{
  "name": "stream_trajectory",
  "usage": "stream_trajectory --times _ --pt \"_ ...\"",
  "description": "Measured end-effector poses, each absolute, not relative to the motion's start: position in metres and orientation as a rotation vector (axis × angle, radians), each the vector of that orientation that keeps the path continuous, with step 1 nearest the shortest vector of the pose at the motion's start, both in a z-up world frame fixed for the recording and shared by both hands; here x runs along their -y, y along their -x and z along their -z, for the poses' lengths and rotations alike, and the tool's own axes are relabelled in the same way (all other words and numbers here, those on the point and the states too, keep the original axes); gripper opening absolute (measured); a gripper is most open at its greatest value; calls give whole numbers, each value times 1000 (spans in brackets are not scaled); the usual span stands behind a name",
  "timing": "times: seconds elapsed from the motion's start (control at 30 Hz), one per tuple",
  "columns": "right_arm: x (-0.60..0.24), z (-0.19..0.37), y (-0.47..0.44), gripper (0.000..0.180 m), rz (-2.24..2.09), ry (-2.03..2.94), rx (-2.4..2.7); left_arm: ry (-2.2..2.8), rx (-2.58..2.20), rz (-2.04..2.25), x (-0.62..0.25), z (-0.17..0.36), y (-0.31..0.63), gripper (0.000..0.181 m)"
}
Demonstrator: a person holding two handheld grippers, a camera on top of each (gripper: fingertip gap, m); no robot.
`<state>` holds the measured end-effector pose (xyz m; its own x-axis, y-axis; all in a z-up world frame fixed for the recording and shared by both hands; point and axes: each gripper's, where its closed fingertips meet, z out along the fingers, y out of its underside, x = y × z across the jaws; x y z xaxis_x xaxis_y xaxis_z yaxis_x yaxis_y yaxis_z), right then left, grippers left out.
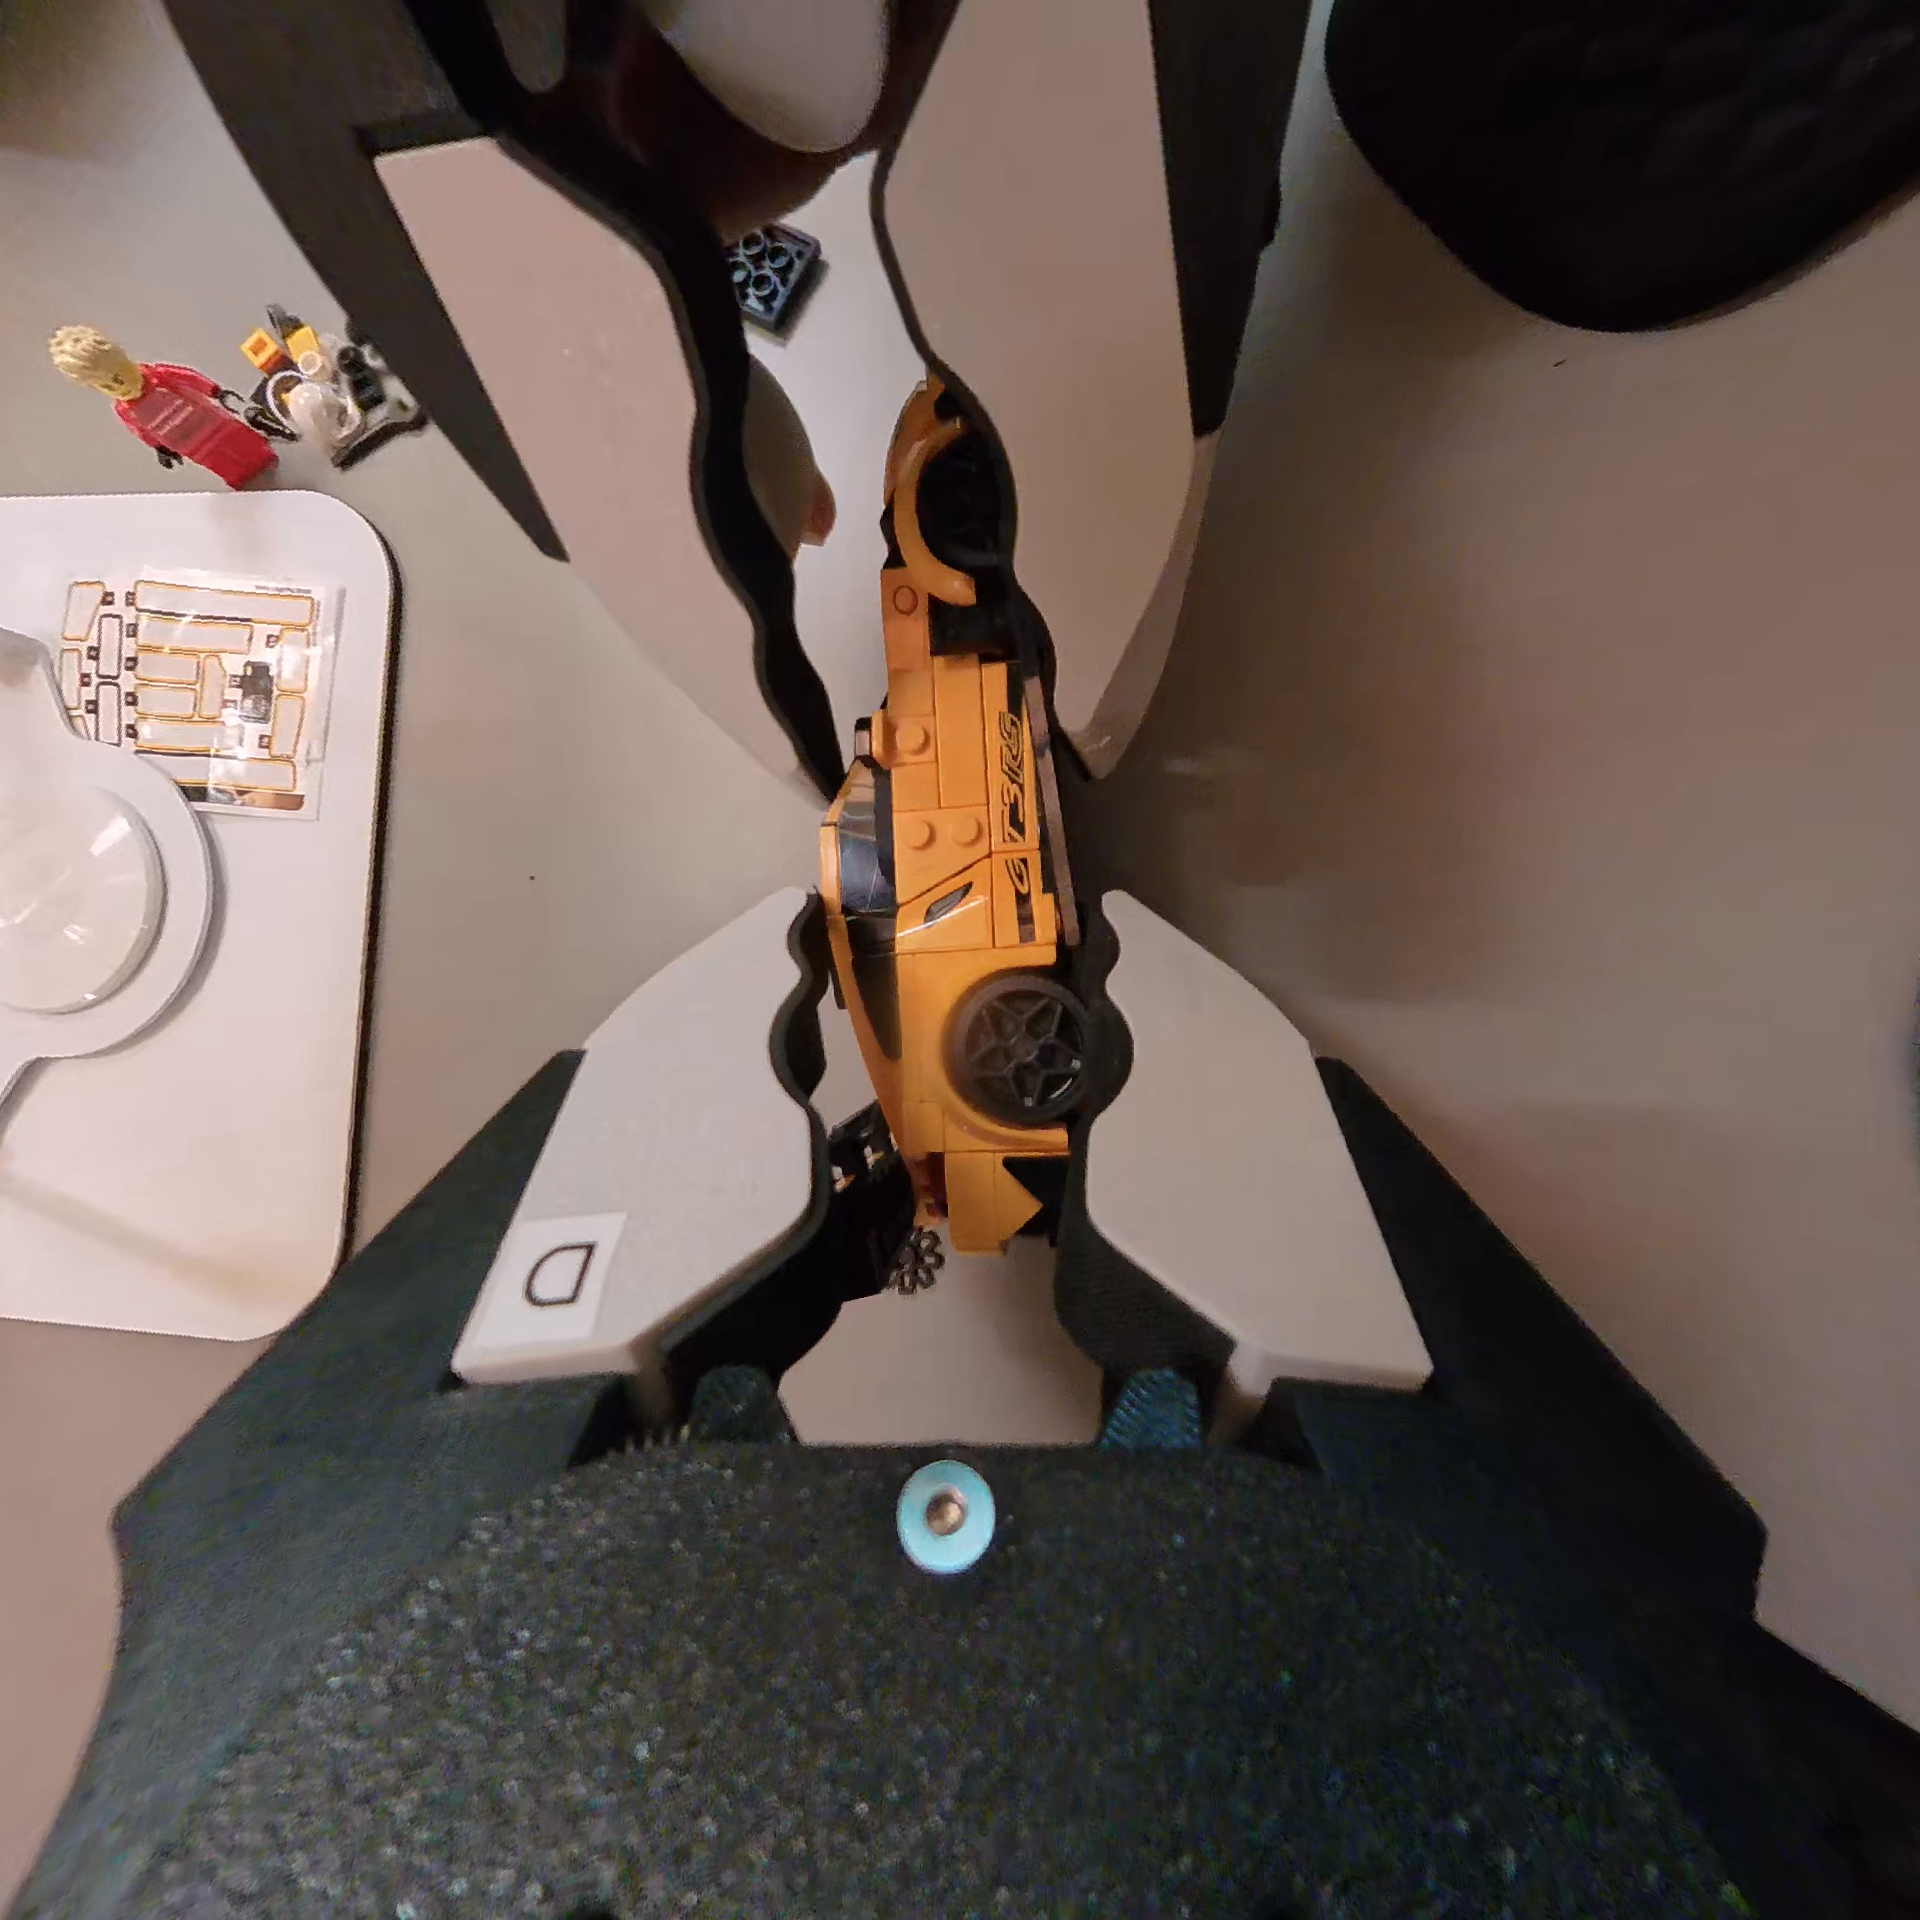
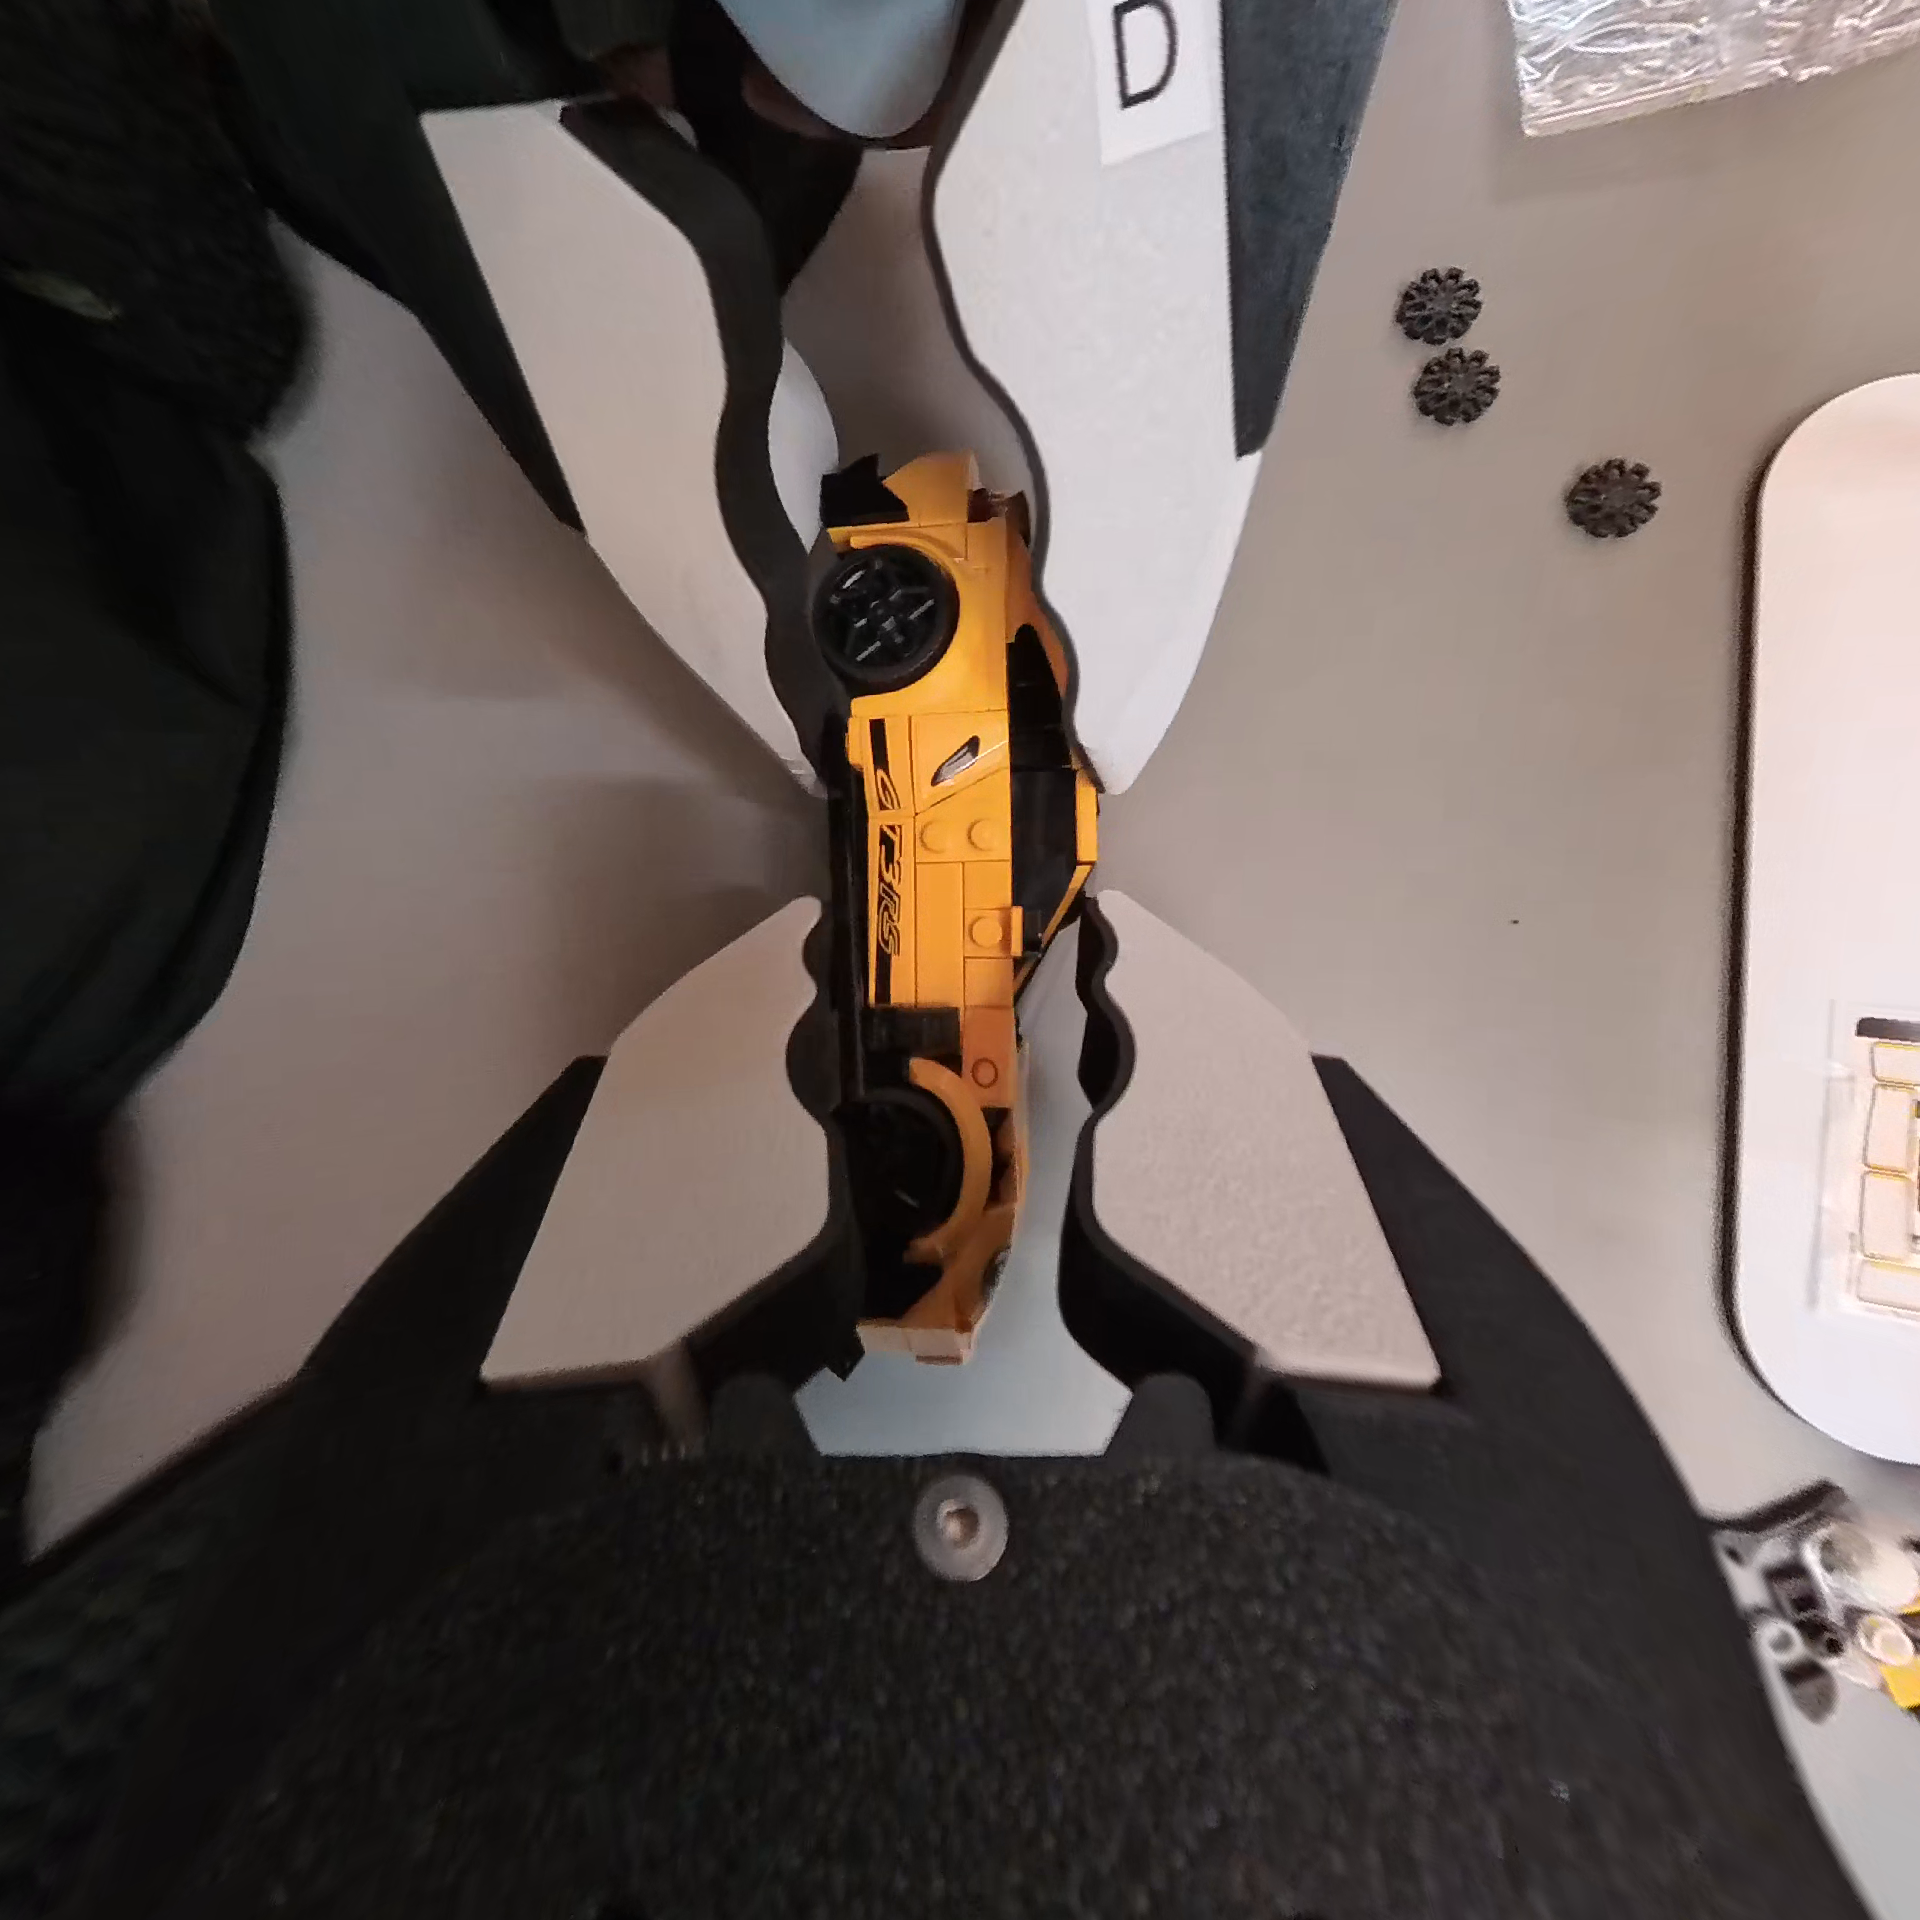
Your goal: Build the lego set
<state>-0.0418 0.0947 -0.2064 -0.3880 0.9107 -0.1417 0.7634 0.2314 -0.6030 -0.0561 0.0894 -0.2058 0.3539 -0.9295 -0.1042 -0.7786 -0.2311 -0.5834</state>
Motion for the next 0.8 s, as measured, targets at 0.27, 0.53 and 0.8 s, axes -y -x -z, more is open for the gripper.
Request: stream_trajectory --times 0.27,0.53,0.8 --pt "-96 207 43 40 -816 1612 2197 2083 -1466 398 -89 206 56 47" --pt "-95 207 43 39 -782 1625 2130 2119 -1439 455 -88 207 57 50" --pt "-95 207 43 39 -768 1625 2112 2132 -1393 532 -87 203 55 47"
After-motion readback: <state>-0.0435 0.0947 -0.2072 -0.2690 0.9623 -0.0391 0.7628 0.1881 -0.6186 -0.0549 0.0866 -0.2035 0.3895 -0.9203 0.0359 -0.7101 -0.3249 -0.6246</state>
